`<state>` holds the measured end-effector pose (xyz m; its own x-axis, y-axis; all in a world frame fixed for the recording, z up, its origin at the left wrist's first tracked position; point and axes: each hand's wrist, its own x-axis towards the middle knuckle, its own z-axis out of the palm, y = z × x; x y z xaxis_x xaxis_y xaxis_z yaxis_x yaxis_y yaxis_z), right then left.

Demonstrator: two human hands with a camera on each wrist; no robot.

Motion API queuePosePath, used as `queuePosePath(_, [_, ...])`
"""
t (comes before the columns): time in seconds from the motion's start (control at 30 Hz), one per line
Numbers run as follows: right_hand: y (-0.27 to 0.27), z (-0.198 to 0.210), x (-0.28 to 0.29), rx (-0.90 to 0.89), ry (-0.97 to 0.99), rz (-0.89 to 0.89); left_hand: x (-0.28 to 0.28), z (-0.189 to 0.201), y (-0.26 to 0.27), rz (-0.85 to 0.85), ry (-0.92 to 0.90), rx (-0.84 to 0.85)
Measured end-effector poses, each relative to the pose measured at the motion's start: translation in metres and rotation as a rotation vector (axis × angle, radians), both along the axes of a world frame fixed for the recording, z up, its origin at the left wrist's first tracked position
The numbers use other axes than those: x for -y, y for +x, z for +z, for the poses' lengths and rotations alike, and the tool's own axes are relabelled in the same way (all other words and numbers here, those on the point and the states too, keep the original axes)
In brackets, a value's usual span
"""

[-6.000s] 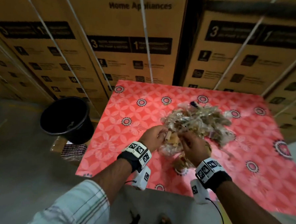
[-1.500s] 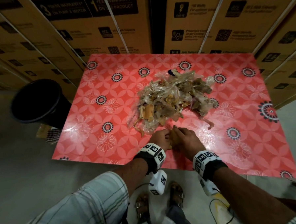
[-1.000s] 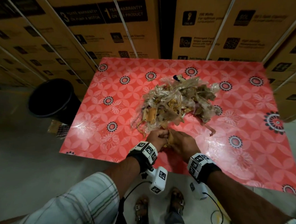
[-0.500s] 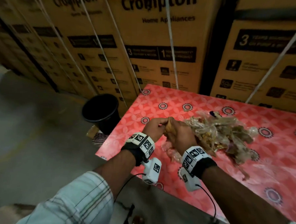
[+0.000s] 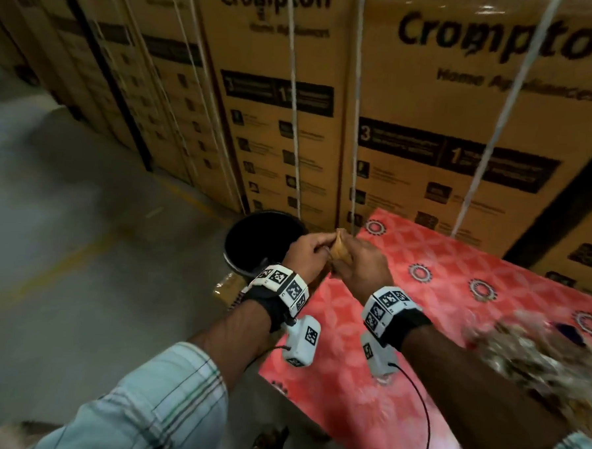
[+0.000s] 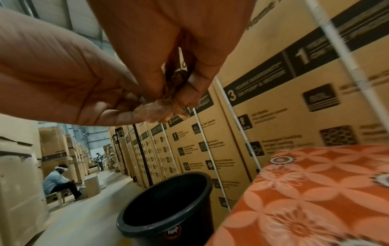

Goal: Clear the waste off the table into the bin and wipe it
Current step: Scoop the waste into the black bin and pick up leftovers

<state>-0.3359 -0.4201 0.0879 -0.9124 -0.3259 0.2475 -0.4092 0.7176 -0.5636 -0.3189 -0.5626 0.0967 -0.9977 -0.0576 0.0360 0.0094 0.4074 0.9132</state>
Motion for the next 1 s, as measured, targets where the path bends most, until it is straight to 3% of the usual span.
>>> queuePosePath(0.2, [-0.063,-0.019,0.097,0.014,0.015,0.045,0.096,-0.017,-0.049,0.007,-0.085,0.037])
queuePosePath(0.4, [-0.099,-0.052,0.158,0.127,0.122,0.081,0.157,-0.061,-0.088,-0.024,-0.170,0.130])
queuePosePath(0.7, [-0.124,-0.106,0.199,0.365,0.315,0.136,0.178,-0.121,-0.101,0.015,-0.280,0.291])
queuePosePath(0.87, [-0.125,-0.121,0.203,0.522,0.443,0.187,0.190,-0.133,-0.103,-0.084,-0.405,0.431])
queuePosePath(1.0, [-0.119,-0.124,0.189,0.482,0.420,0.145,0.182,-0.125,-0.099,-0.106,-0.499,0.365])
